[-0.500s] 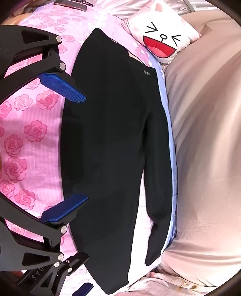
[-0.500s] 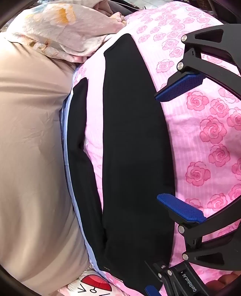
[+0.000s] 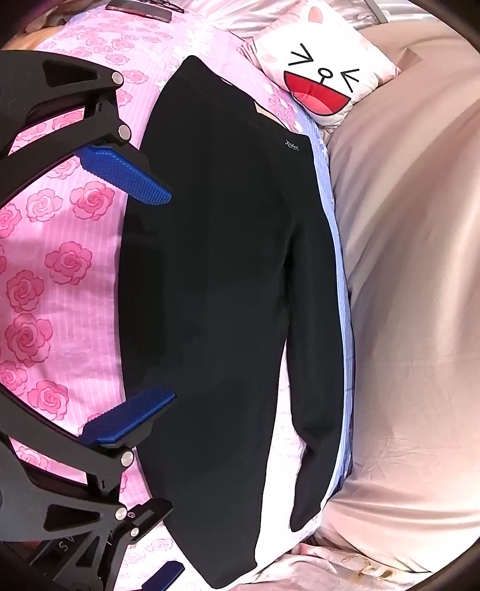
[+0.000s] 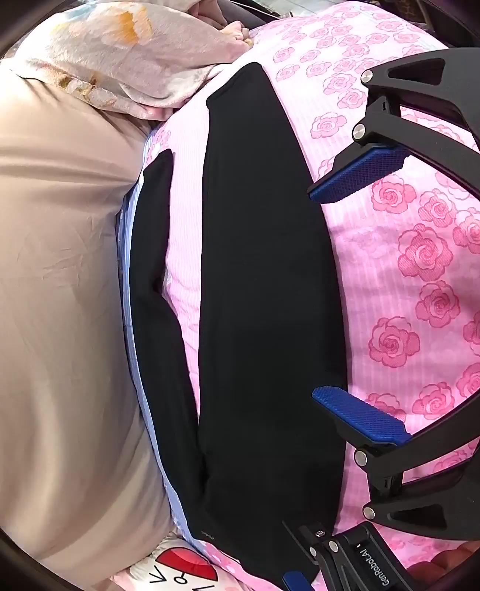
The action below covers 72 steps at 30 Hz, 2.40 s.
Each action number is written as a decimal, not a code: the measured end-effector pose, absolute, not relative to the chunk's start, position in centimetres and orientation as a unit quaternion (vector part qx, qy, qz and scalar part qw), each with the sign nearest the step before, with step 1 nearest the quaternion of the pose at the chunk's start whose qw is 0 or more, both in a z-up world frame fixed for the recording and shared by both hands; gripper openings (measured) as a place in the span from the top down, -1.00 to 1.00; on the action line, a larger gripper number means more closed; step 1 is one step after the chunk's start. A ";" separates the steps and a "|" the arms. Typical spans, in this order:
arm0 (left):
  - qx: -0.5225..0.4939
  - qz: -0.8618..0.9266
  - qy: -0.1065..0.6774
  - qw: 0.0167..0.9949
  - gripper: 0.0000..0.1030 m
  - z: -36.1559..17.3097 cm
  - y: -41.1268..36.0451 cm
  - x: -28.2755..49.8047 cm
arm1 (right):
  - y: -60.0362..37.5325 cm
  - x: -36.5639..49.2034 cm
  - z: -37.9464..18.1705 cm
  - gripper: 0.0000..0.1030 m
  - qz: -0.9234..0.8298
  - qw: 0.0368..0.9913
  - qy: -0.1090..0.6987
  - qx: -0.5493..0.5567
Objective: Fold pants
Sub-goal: 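Lower both grippers toward the waistband edge of the black trousers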
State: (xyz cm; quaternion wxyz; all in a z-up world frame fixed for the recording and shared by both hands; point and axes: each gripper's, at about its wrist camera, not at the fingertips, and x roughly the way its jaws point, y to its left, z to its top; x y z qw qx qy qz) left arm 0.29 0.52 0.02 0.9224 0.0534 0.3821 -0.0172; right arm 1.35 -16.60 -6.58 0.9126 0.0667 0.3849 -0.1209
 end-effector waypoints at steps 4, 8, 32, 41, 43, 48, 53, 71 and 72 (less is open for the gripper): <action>0.055 -0.020 0.382 0.922 -0.89 -0.4 0.6 0.3 | -16.3 1.5 -6.7 -0.90 -0.120 0.912 0.386 0.068; 0.059 -0.016 0.382 0.922 -0.89 -0.3 0.1 0.3 | -16.5 1.4 -6.7 -0.90 -0.118 0.912 0.386 0.068; 0.063 -0.016 0.390 0.919 -0.89 -0.6 -0.2 1.1 | -16.1 2.3 -7.1 -0.90 -0.112 0.912 0.391 0.059; 0.066 -0.014 0.392 0.918 -0.89 -0.6 -0.3 1.5 | -16.0 2.7 -7.2 -0.90 -0.111 0.911 0.393 0.058; 0.066 -0.014 0.392 0.917 -0.89 -0.5 -0.3 1.6 | -16.0 2.7 -7.2 -0.90 -0.111 0.911 0.393 0.058; 0.067 -0.013 0.392 0.917 -0.89 -0.5 -0.3 1.8 | -16.1 2.7 -7.2 -0.90 -0.112 0.911 0.393 0.058; 0.068 -0.014 0.392 0.917 -0.89 -0.5 -0.3 1.8 | -16.3 2.7 -7.1 -0.90 -0.113 0.911 0.393 0.060; 0.071 -0.013 0.393 0.916 -0.89 -0.9 -0.5 2.0 | -16.5 2.6 -7.2 -0.90 -0.113 0.910 0.393 0.060; 0.072 -0.013 0.394 0.916 -0.89 -0.9 -0.5 2.1 | -16.6 2.7 -7.3 -0.90 -0.113 0.910 0.394 0.060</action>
